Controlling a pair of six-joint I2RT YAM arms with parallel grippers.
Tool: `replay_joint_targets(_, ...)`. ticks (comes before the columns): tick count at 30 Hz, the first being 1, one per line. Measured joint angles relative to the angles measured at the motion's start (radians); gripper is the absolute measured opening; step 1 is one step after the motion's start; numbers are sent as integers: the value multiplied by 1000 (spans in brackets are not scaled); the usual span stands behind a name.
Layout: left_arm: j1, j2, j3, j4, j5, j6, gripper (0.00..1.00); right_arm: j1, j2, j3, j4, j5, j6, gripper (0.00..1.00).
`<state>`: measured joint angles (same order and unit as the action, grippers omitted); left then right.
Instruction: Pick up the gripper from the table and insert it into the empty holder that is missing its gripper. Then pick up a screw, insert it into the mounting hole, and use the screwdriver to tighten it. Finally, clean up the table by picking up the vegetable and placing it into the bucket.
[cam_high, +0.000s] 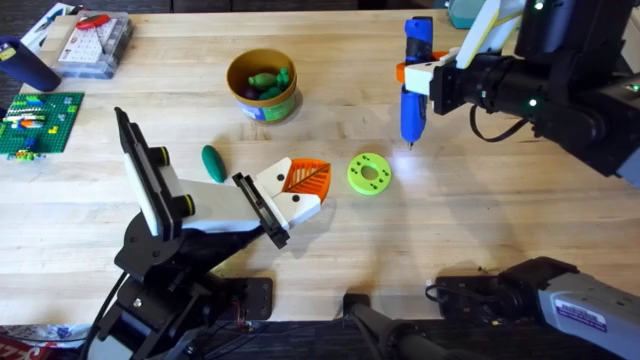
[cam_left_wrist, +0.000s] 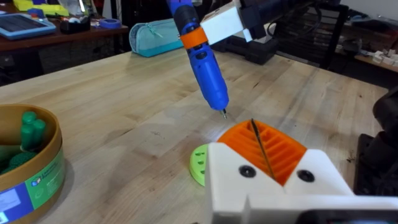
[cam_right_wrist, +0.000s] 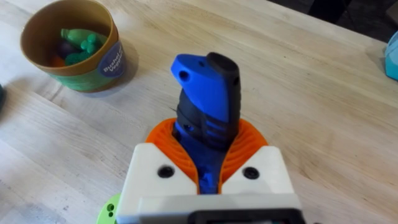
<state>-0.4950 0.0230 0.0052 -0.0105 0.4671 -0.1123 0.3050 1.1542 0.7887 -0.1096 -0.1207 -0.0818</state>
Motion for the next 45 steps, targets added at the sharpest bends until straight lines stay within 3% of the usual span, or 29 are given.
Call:
replay_joint_targets(11,0,1,0,-38,0,0,13,0,9,-7,-34,2,-54,115)
replay_joint_targets(19,0,1,0,-38,0,0,13,0,24,-12,-138,4,-384,113)
replay_joint_targets(25,0,1,0,-38,0,-1,13,0,122,-12,-127,5,-572,114)
replay_joint_targets(35,0,1,0,-38,0,-1,13,0,290,-12,-112,28,-682,121)
replay_joint_targets(36,0,1,0,-38,0,0,13,0,305,-12,-112,30,-687,155)
replay_joint_targets(38,0,1,0,-38,0,0,13,0,337,-12,-113,31,-693,318)
replay_joint_targets(42,0,1,0,-38,0,0,13,-1,381,-11,-105,34,-700,864)
replay_joint_targets(43,0,1,0,-38,0,-1,13,-4,381,-7,-98,40,-704,954)
replay_joint_targets(45,0,1,0,-38,0,0,13,-6,380,-3,-101,40,-704,992)
